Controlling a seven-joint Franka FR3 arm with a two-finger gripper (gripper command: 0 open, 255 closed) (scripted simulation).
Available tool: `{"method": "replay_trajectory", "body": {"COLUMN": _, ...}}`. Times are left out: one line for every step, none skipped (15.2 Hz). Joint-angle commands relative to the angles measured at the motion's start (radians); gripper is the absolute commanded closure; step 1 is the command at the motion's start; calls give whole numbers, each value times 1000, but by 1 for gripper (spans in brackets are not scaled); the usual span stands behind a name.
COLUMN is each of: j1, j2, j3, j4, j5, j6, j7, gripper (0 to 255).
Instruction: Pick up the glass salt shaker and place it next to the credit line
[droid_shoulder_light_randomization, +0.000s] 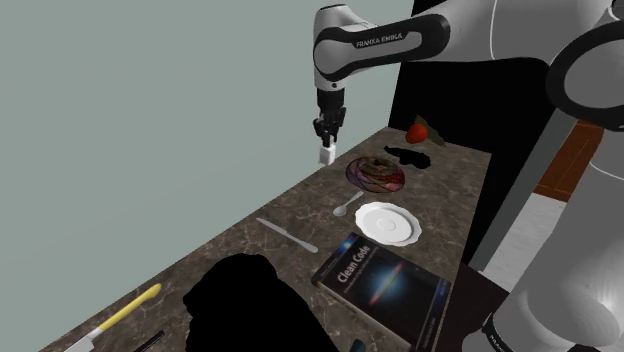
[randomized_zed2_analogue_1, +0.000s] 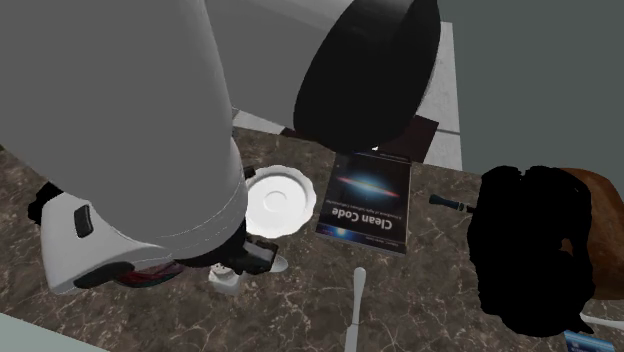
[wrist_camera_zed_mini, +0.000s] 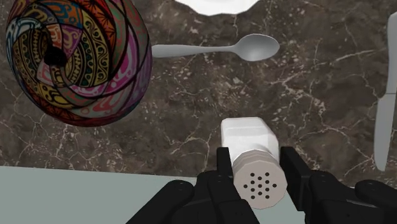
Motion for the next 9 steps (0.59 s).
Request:
{"method": "replay_trajectory", "body": {"j1": 21, "j2": -23, "j3": 17, "j4": -27, "j5": 0, "j6": -1, "j7": 40, "gripper": 255}}
{"method": "replay_trajectory", "body": {"j1": 33, "j2": -31, "j3": 28, "j4": -37, "j5": 0, "j6": -2, "j7": 62, "gripper": 255}}
{"method": "replay_trajectory", "body": {"j1": 45, "j2": -39, "j3": 38, "j4": -45, "j5": 0, "j6": -3, "j7": 84, "gripper": 255}}
{"method": "replay_trajectory", "body": {"j1": 57, "j2": -45, "j3": 49, "j4": -53, "j5": 0, "j6": -5, "j7": 107, "gripper": 255}}
{"method": "replay_trajectory", "body": {"j1": 68, "j2": -50, "j3": 59, "j4": -59, "j5": 0, "j6": -7, "j7": 129, "gripper": 255}}
{"method": "replay_trajectory", "body": {"j1": 80, "j2": -55, "j3": 70, "j4": -63, "j5": 1, "j6": -9, "j7": 152, "gripper": 255}}
{"method": "replay_trajectory", "body": {"j1": 92, "j2": -58, "j3": 81, "j4": -67, "j5": 1, "j6": -12, "j7": 174, "gripper": 255}}
{"method": "replay_trajectory", "body": {"j1": 104, "j2": -61, "j3": 92, "j4": -69, "j5": 1, "j6": -15, "j7": 197, "gripper": 255}}
{"method": "replay_trajectory", "body": {"j1": 116, "j2": -62, "j3": 104, "j4": -70, "j5": 1, "j6": -18, "j7": 220, "gripper": 255}}
